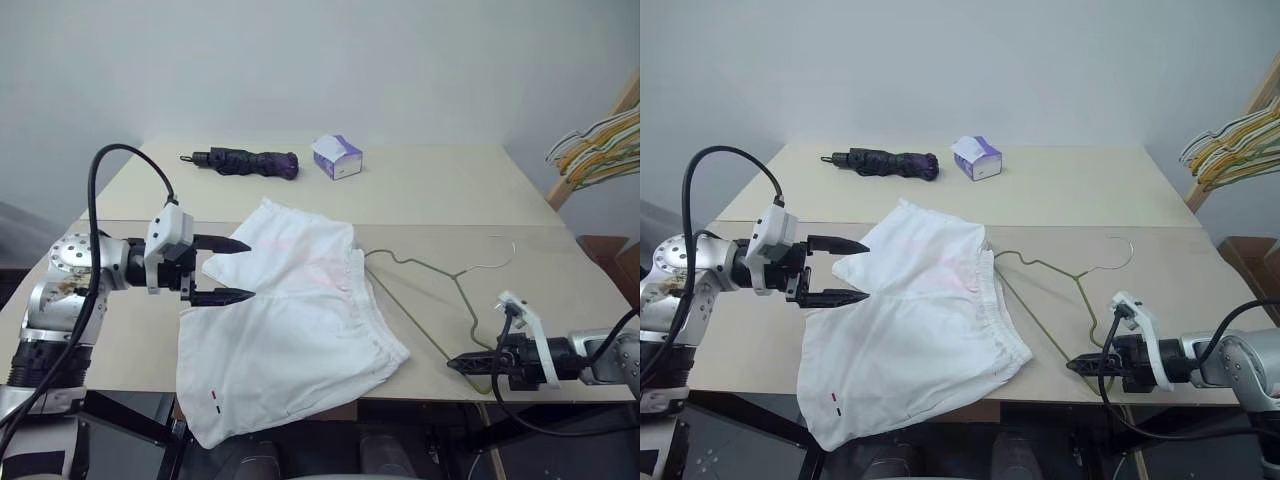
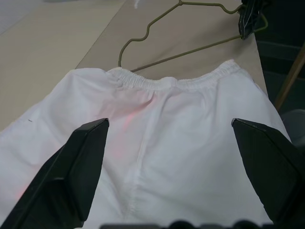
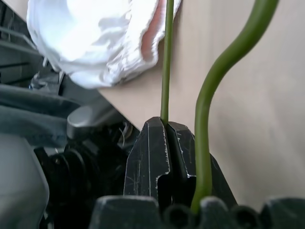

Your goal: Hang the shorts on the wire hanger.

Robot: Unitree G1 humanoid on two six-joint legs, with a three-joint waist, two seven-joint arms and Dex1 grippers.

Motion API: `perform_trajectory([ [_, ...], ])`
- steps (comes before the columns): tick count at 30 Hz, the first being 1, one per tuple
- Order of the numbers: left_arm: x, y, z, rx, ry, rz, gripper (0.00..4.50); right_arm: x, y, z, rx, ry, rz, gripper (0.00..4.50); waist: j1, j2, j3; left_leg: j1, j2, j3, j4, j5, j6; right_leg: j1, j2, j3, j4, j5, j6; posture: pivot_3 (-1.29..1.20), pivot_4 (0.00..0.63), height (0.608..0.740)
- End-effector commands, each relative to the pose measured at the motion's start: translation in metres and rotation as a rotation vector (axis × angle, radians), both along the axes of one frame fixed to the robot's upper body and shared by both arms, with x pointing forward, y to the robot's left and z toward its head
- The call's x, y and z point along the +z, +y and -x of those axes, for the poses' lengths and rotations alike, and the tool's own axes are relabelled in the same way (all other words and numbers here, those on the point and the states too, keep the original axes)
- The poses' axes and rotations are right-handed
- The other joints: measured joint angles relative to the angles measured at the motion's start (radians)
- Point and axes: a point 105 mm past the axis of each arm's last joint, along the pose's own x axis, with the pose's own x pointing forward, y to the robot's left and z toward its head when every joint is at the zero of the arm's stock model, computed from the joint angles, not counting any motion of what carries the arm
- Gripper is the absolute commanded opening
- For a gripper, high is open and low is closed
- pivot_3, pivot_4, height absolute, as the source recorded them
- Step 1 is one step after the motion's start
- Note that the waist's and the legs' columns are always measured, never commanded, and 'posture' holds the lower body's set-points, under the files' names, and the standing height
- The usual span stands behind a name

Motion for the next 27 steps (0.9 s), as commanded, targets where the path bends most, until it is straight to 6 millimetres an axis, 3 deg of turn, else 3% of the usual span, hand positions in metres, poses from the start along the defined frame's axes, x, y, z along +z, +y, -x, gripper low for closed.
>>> perform_trajectory([
  [1, 0.011, 0.001, 0.002, -0.001, -0.057, 0.003, 4.46, 0.006, 0.004, 0.0, 0.054, -0.025, -0.003, 0.0, 0.003, 0.0, 0.0, 0.0, 0.0, 0.0, 0.0, 0.0, 0.0, 0.0, 0.0, 0.0, 0.0, 0.0, 0.0, -0.17, 0.0, 0.74],
  [9, 0.011, 0.0, 0.0, 0.015, -0.056, 0.015, 4.46, 0.005, 0.008, 0.002, 0.119, -0.013, -0.012, 0.0, 0.011, 0.0, 0.0, -0.004, 0.0, 0.0, 0.001, 0.0, 0.0, -0.004, 0.0, 0.0, 0.0, 0.001, 0.0, -0.17, 0.0, 0.74],
  [18, 0.017, -0.002, -0.001, 0.013, -0.078, 0.017, 4.46, -0.009, 0.005, -0.036, 0.07, -0.02, 0.066, 0.0, 0.011, 0.001, 0.0, -0.004, 0.0, 0.001, 0.001, 0.003, 0.005, -0.004, 0.0, 0.0, 0.0, 0.001, -0.001, -0.14, 0.0, 0.74],
  [27, 0.013, -0.002, 0.004, 0.023, -0.083, 0.013, 4.46, 0.004, 0.011, -0.027, 0.186, -0.006, 0.028, 0.0, 0.019, 0.001, 0.001, -0.005, 0.0, 0.0, 0.001, 0.004, 0.007, -0.005, 0.0, 0.0, 0.0, 0.001, -0.001, -0.12, 0.0, 0.74],
])
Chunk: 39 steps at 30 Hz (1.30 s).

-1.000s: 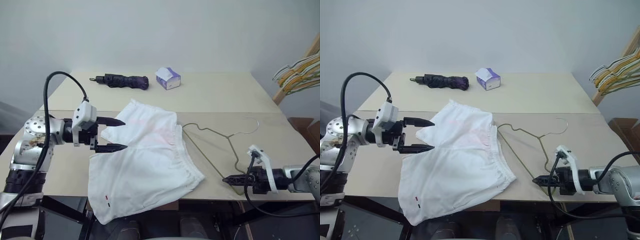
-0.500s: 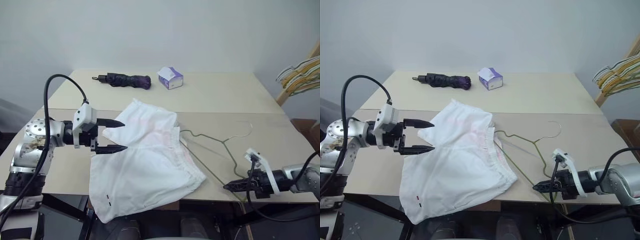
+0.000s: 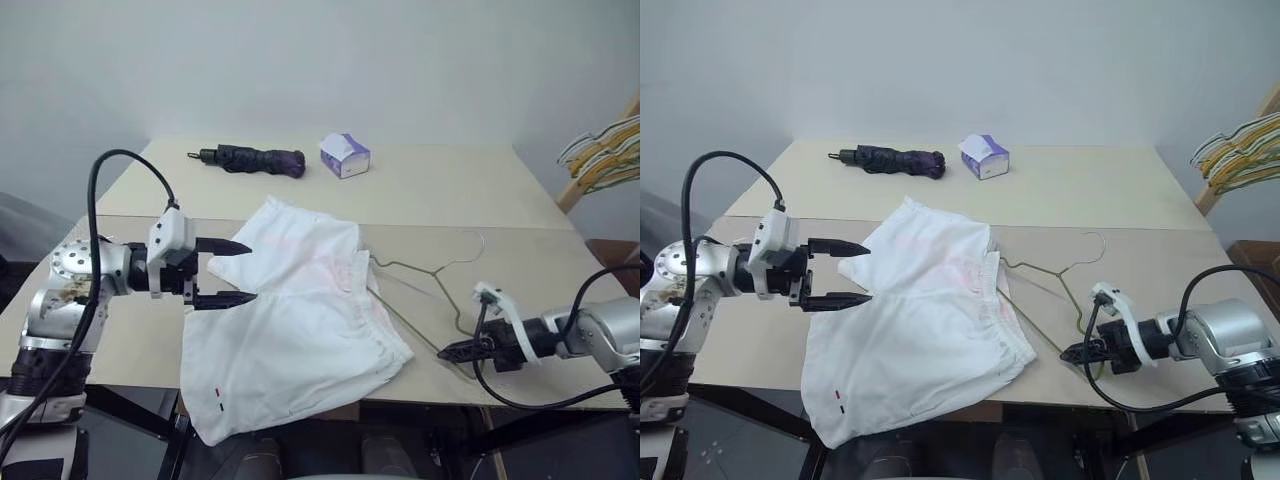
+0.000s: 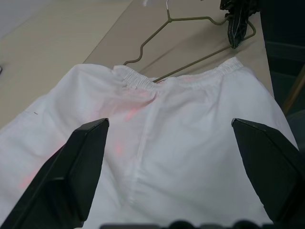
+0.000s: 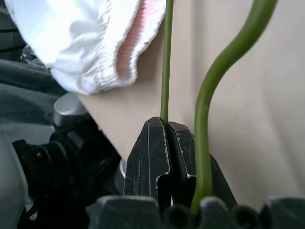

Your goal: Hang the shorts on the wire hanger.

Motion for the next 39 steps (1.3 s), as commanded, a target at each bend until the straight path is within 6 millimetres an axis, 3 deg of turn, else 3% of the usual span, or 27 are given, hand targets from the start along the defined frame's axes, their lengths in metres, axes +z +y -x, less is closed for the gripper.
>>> perform_trajectory([
  [1, 0.015, 0.002, 0.0, 0.003, -0.064, 0.006, 4.46, 0.017, 0.008, 0.0, 0.095, -0.047, -0.025, 0.0, 0.0, 0.0, 0.0, 0.0, 0.0, 0.0, 0.0, 0.0, 0.0, 0.0, 0.0, 0.0, 0.0, 0.0, 0.0, -0.12, 0.0, 0.74],
  [5, 0.014, 0.001, 0.0, 0.002, -0.068, 0.003, 4.46, 0.02, 0.01, -0.007, 0.107, -0.042, -0.015, 0.0, -0.004, 0.001, 0.0, 0.0, 0.0, 0.0, 0.0, -0.003, -0.005, 0.0, 0.0, 0.0, 0.0, 0.0, 0.0, -0.11, 0.0, 0.74],
  [15, 0.014, 0.005, 0.001, 0.013, -0.089, -0.01, 4.46, 0.02, 0.013, -0.025, 0.161, -0.009, 0.004, 0.0, 0.011, 0.001, 0.001, 0.0, 0.0, 0.0, 0.0, 0.0, 0.0, 0.0, 0.0, 0.0, 0.0, 0.0, 0.0, -0.08, 0.0, 0.74],
  [21, 0.011, 0.003, 0.002, 0.011, -0.096, -0.004, 4.46, 0.022, 0.016, -0.052, 0.114, -0.048, 0.0, 0.0, 0.016, 0.001, 0.001, 0.001, 0.0, 0.0, 0.0, 0.0, 0.0, -0.001, 0.0, 0.0, 0.0, 0.0, 0.0, -0.08, 0.0, 0.74],
  [30, 0.014, 0.001, -0.003, 0.016, -0.114, 0.004, 4.46, 0.019, 0.019, -0.06, 0.075, -0.072, -0.017, 0.0, 0.02, 0.002, 0.001, 0.0, -0.001, -0.001, -0.001, 0.0, 0.0, -0.001, 0.0, 0.0, 0.0, 0.0, 0.0, -0.09, 0.0, 0.74],
  [33, 0.014, 0.0, -0.005, 0.013, -0.116, 0.004, 4.46, 0.023, 0.015, -0.07, 0.02, -0.143, -0.004, 0.0, 0.019, 0.002, 0.001, 0.001, 0.0, -0.001, 0.0, 0.0, 0.0, 0.0, 0.0, 0.0, 0.001, 0.0, 0.0, -0.11, 0.0, 0.74],
  [39, 0.013, -0.006, -0.009, -0.012, -0.12, 0.011, 4.46, 0.058, 0.001, -0.086, -0.004, -0.541, 0.15, 0.0, 0.018, 0.002, 0.001, 0.0, 0.0, -0.001, -0.001, 0.0, 0.0, -0.001, 0.001, 0.0, 0.0, 0.0, 0.0, -0.14, 0.0, 0.74],
])
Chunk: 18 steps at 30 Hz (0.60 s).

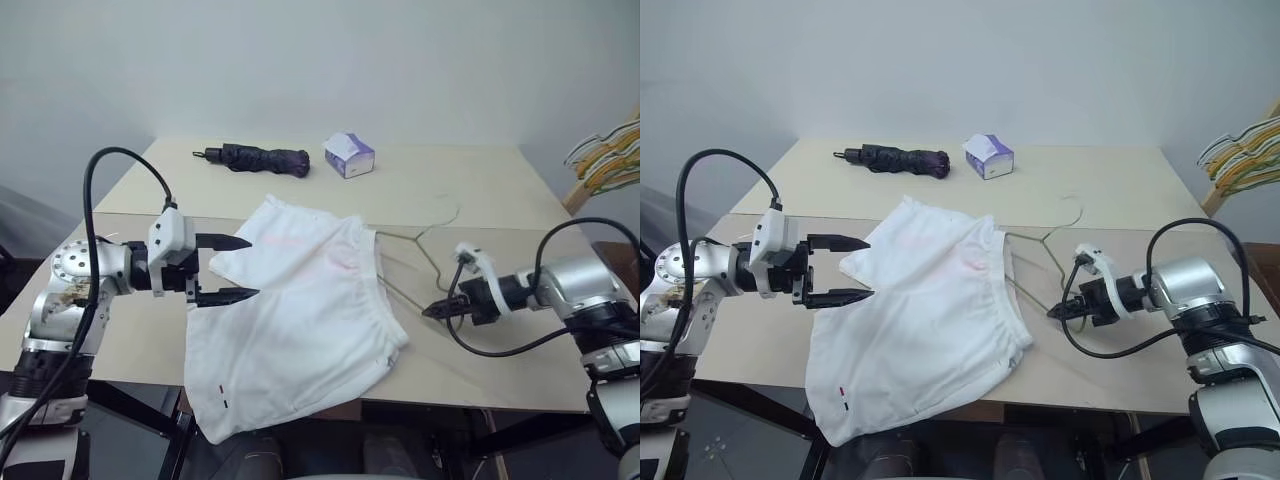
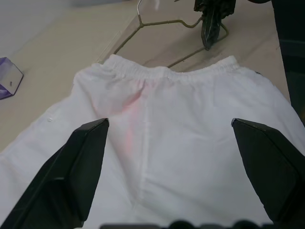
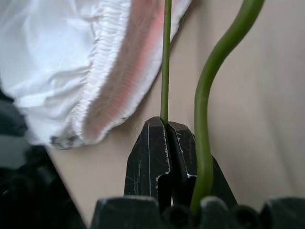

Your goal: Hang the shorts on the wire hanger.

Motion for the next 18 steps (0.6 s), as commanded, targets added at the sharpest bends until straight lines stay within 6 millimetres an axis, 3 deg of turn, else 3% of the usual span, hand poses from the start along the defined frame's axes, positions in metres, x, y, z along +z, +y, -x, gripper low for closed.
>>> perform_trajectory([
  [1, 0.009, -0.004, -0.004, -0.027, -0.044, 0.001, 4.46, 0.038, -0.006, -0.011, 0.005, -0.311, 0.09, 0.0, 0.001, 0.0, 0.0, 0.0, 0.0, 0.0, 0.0, 0.0, 0.0, 0.0, 0.0, 0.0, 0.0, 0.0, 0.0, -0.16, 0.0, 0.74],
  [5, 0.012, -0.006, -0.01, -0.037, -0.053, 0.002, 4.46, 0.061, -0.004, -0.015, 0.0, -0.58, 0.213, 0.0, -0.003, 0.0, 0.0, 0.0, 0.0, 0.0, 0.001, 0.0, 0.0, 0.0, 0.0, 0.0, 0.0, 0.0, 0.0, -0.2, 0.0, 0.74],
  [9, 0.025, -0.003, -0.027, -0.021, -0.117, -0.008, 4.46, 0.086, 0.023, -0.006, 0.162, -0.837, 0.348, 0.0, -0.025, 0.0, 0.0, 0.0, 0.0, 0.001, 0.0, 0.0, 0.0, 0.0, 0.0, 0.0, 0.0, 0.0, 0.0, -0.24, 0.0, 0.74],
  [13, 0.054, 0.005, -0.044, -0.004, -0.208, -0.034, 4.46, 0.091, 0.059, 0.01, 0.316, -0.882, 0.388, 0.0, -0.057, 0.0, 0.0, -0.001, 0.0, 0.001, 0.001, 0.0, 0.0, 0.0, 0.0, 0.0, -0.001, 0.0, 0.001, -0.26, 0.0, 0.74],
  [18, 0.058, 0.01, -0.045, -0.108, -0.234, -0.174, 4.46, 0.089, 0.085, 0.024, 0.434, -0.825, 0.399, 0.0, -0.111, 0.0, 0.0, -0.001, 0.0, 0.0, 0.001, 0.0, 0.0, 0.001, 0.0, 0.0, -0.001, 0.0, 0.001, -0.28, 0.0, 0.74],
])
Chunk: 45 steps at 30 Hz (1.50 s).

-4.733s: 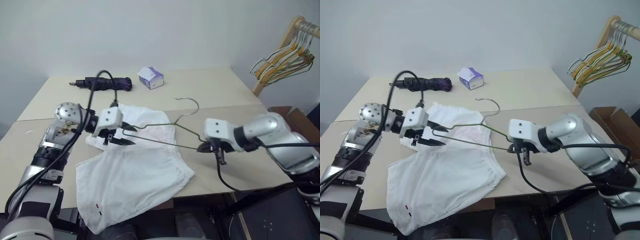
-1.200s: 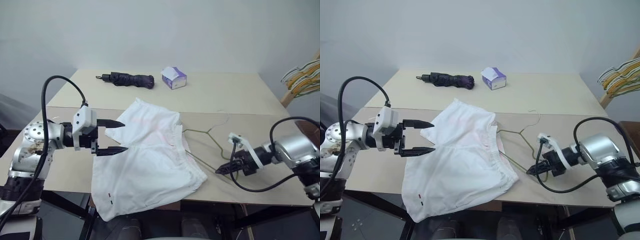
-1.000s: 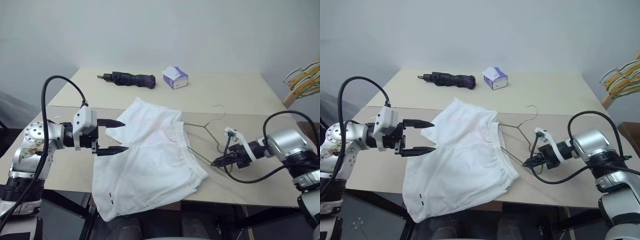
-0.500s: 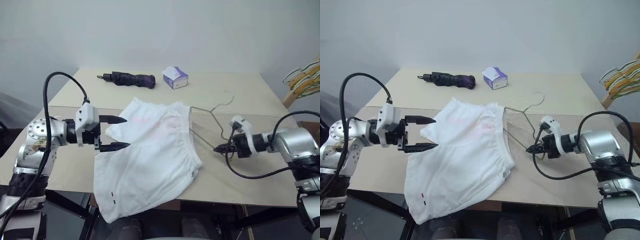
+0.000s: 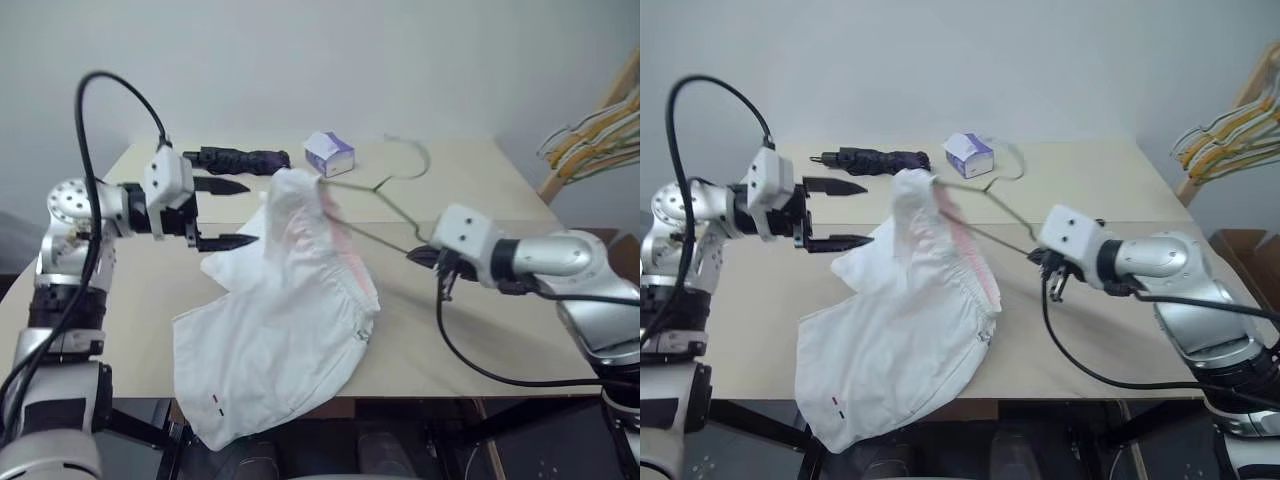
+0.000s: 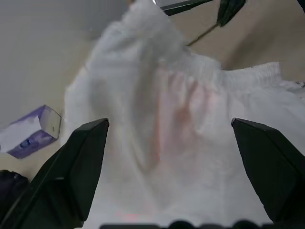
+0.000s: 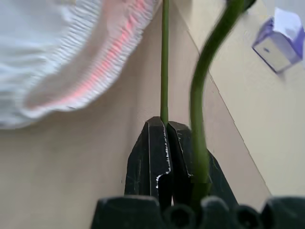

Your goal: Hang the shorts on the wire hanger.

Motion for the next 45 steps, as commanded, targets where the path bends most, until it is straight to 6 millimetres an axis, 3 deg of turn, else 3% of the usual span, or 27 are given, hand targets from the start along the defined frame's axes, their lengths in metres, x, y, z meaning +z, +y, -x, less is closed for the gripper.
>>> perform_trajectory([
  [1, 0.002, 0.003, 0.004, -0.084, -0.028, -0.136, 4.46, 0.011, 0.013, 0.008, 0.05, -0.001, 0.054, 0.0, -0.022, 0.0, 0.0, 0.0, 0.0, 0.0, 0.0, 0.0, 0.0, 0.0, 0.0, 0.0, 0.0, 0.0, 0.0, -0.29, 0.0, 0.74],
  [5, -0.013, 0.0, 0.005, -0.156, -0.018, -0.275, 4.46, 0.012, 0.029, 0.016, 0.117, 0.069, 0.056, 0.0, -0.06, 0.0, 0.0, 0.0, 0.0, -0.001, 0.0, 0.0, 0.0, 0.0, 0.0, 0.0, 0.001, 0.0, 0.001, -0.29, 0.0, 0.74],
  [11, -0.032, -0.011, -0.002, -0.225, -0.037, -0.391, 4.46, 0.01, 0.034, 0.016, 0.134, 0.119, 0.082, 0.0, -0.091, 0.0, 0.0, 0.0, 0.0, -0.002, -0.001, 0.0, 0.0, 0.0, 0.0, 0.0, 0.001, 0.0, 0.001, -0.3, 0.0, 0.74],
  [14, -0.029, -0.019, -0.009, -0.234, -0.055, -0.374, 4.46, 0.009, 0.036, 0.016, 0.14, 0.138, 0.088, 0.0, -0.095, 0.0, 0.0, 0.0, 0.0, -0.002, 0.0, 0.0, 0.0, 0.0, 0.0, 0.0, 0.001, 0.0, 0.001, -0.3, 0.0, 0.74],
  [18, -0.009, -0.024, -0.011, -0.224, -0.017, -0.256, 4.46, 0.009, 0.039, 0.017, 0.142, 0.174, 0.076, 0.0, -0.108, 0.0, 0.0, 0.0, 0.0, -0.003, 0.0, 0.0, 0.0, -0.001, 0.0, 0.0, 0.001, 0.0, 0.002, -0.31, 0.0, 0.74],
  [23, -0.002, -0.009, -0.006, -0.194, 0.024, -0.261, 4.46, 0.008, 0.037, 0.014, 0.119, 0.197, 0.06, 0.0, -0.133, 0.0, 0.0, 0.0, 0.0, -0.003, -0.001, 0.0, 0.0, -0.001, 0.0, 0.001, 0.003, -0.001, 0.003, -0.31, 0.0, 0.74],
  [27, -0.018, -0.004, -0.011, -0.187, 0.019, -0.345, 4.46, 0.009, 0.038, 0.015, 0.128, 0.203, 0.057, 0.0, -0.126, 0.0, 0.0, 0.001, 0.0, -0.003, 0.0, 0.0, 0.0, -0.001, 0.0, 0.0, 0.003, -0.001, 0.003, -0.31, 0.0, 0.74],
  [34, -0.052, -0.018, -0.019, -0.222, 0.054, -0.427, 4.46, 0.013, 0.04, 0.015, 0.141, 0.2, 0.054, 0.0, -0.121, 0.0, 0.0, 0.0, -0.001, -0.003, 0.001, 0.0, 0.0, -0.001, -0.001, 0.0, 0.003, 0.0, 0.003, -0.31, 0.0, 0.74],
  [37, -0.057, -0.02, -0.02, -0.235, 0.042, -0.446, 3.87, 0.014, 0.04, 0.016, 0.143, 0.203, 0.051, 0.0, -0.124, 0.0, 0.0, 0.0, -0.001, -0.003, 0.001, 0.0, 0.0, -0.001, -0.001, 0.0, 0.003, 0.0, 0.003, -0.31, 0.0, 0.74],
  [45, -0.052, -0.02, -0.021, -0.224, 0.025, -0.4, 1.36, 0.017, 0.04, 0.015, 0.141, 0.21, 0.034, 0.0, -0.128, 0.0, 0.0, 0.0, -0.001, -0.003, 0.001, 0.0, 0.0, -0.001, -0.001, 0.0, 0.003, 0.0, 0.003, -0.31, 0.0, 0.74],
])
